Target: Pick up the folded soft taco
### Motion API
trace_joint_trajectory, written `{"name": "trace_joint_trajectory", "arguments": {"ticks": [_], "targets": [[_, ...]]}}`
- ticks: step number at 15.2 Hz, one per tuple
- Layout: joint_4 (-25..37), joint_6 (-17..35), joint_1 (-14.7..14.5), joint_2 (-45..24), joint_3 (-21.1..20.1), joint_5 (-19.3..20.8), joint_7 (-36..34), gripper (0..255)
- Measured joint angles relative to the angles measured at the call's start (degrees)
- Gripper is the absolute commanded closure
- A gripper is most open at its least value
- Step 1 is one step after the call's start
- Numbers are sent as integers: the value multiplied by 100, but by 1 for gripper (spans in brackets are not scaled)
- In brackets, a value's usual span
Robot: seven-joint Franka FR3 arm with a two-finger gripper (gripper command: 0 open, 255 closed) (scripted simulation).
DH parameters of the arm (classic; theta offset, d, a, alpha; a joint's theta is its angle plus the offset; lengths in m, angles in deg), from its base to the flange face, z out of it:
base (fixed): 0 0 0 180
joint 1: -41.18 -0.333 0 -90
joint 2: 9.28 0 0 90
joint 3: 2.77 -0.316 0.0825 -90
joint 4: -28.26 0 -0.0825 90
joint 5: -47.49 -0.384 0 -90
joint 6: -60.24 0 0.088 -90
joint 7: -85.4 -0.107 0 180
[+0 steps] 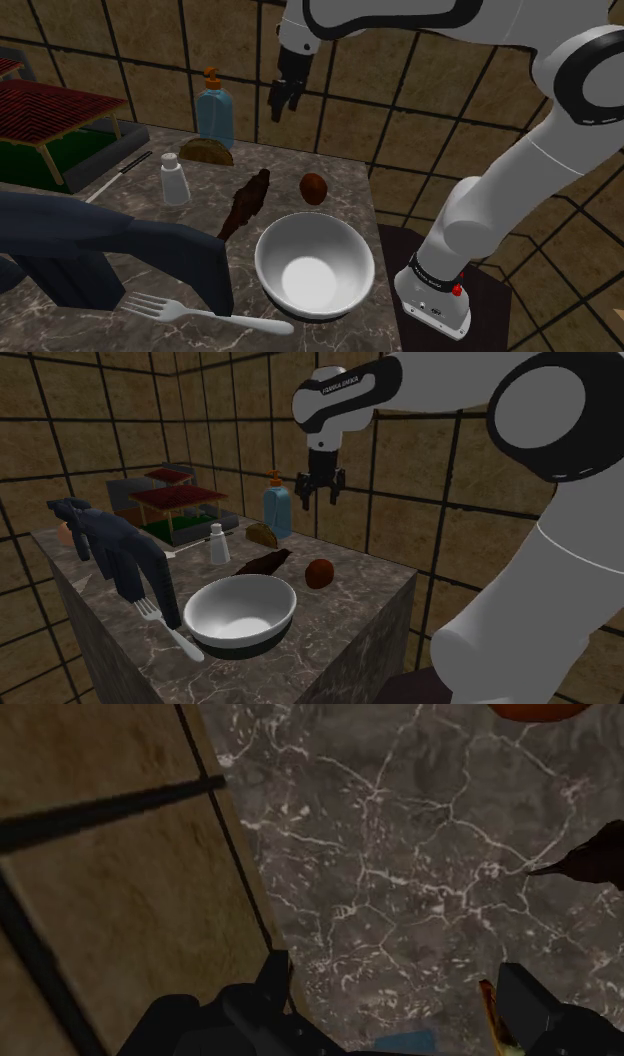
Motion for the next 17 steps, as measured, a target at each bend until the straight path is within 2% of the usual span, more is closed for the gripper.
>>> {"name": "trace_joint_trajectory", "arguments": {"ticks": [9,16,17], "targets": [[1667,110,-334,-1846,-451,432,-22,0],[3515,-223,-803,-3467,-675,960,-20,0],[3579,-218,-840,-3546,-687,989,-21,0]]}}
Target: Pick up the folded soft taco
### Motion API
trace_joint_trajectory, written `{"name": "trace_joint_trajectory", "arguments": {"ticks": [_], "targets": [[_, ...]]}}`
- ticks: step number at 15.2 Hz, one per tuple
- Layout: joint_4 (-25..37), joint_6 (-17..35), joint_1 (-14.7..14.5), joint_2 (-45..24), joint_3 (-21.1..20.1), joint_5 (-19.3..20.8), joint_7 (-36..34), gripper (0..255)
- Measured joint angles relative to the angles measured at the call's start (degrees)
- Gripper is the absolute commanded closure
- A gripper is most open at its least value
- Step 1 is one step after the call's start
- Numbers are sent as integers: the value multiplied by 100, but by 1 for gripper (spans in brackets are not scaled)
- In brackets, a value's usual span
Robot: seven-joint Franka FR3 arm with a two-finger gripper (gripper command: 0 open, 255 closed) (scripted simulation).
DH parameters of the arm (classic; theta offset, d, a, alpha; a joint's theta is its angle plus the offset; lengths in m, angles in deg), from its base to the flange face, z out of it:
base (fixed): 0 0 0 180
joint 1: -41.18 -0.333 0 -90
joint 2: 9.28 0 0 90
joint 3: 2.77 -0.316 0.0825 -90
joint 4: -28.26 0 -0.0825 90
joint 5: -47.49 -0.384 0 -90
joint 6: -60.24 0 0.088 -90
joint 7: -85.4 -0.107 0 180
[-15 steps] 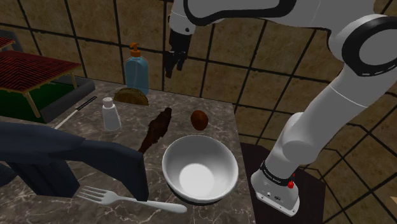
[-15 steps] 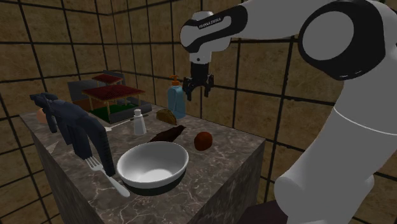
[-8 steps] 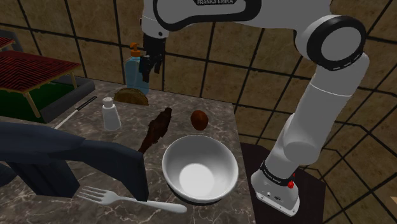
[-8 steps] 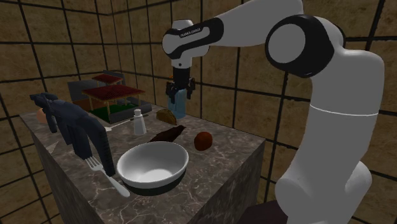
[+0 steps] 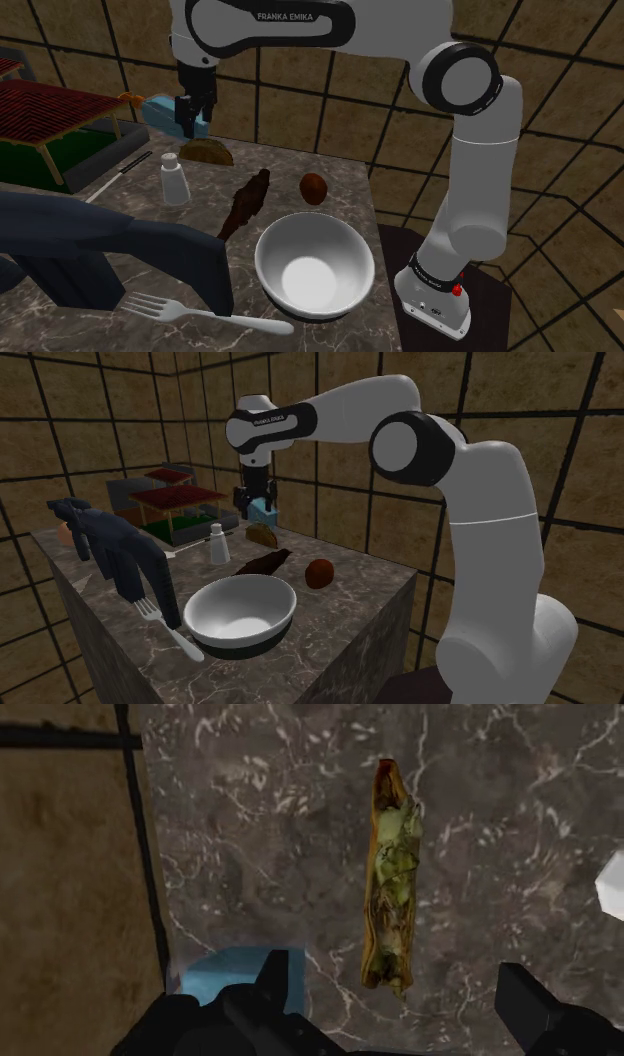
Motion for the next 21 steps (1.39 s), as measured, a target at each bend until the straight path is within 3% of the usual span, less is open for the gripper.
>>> {"name": "trace_joint_trajectory", "arguments": {"ticks": [7,8,21], "targets": [[-348,513,1,19,-12,47,-15,0],[-294,483,-19,-27,-23,50,-22,255],[-248,361,-8,-106,-3,48,-16,255]]}}
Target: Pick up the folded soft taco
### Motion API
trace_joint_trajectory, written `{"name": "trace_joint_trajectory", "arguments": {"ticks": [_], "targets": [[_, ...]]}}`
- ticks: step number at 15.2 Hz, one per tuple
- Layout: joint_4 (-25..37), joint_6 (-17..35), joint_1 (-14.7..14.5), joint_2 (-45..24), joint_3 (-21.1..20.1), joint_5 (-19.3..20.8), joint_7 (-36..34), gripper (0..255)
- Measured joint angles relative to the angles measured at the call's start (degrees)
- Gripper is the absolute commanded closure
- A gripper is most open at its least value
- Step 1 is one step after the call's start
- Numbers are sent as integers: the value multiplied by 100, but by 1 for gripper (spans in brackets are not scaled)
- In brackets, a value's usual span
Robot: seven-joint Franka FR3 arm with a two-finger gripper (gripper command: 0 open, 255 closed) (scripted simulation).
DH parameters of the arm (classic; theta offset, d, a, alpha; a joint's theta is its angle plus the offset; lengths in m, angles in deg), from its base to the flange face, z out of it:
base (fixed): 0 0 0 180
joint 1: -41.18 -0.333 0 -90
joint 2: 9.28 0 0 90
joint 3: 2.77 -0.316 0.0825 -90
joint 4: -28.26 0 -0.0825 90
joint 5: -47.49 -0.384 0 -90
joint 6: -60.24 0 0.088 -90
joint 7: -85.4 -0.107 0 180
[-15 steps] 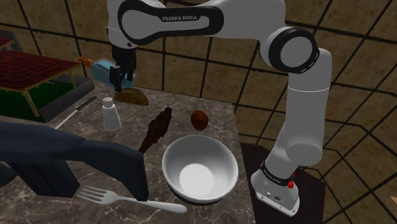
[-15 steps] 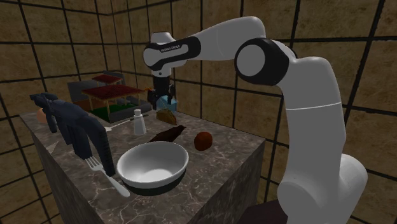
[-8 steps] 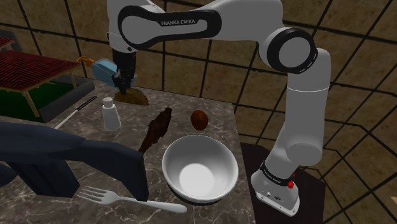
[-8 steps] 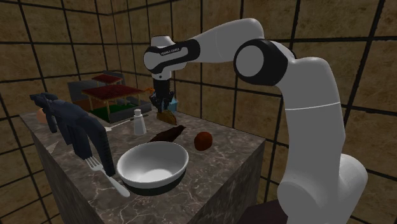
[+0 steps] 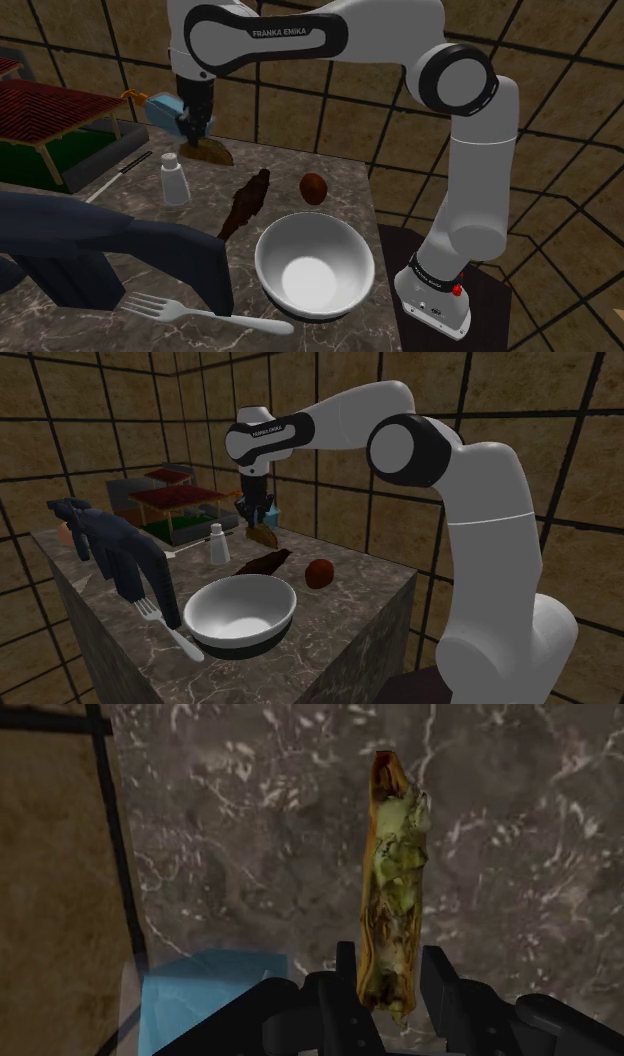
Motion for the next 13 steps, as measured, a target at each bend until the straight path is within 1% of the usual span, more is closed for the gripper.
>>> {"name": "trace_joint_trajectory", "arguments": {"ticks": [13], "targets": [[1227,-1058,-114,-180,-12,31,45,255]]}}
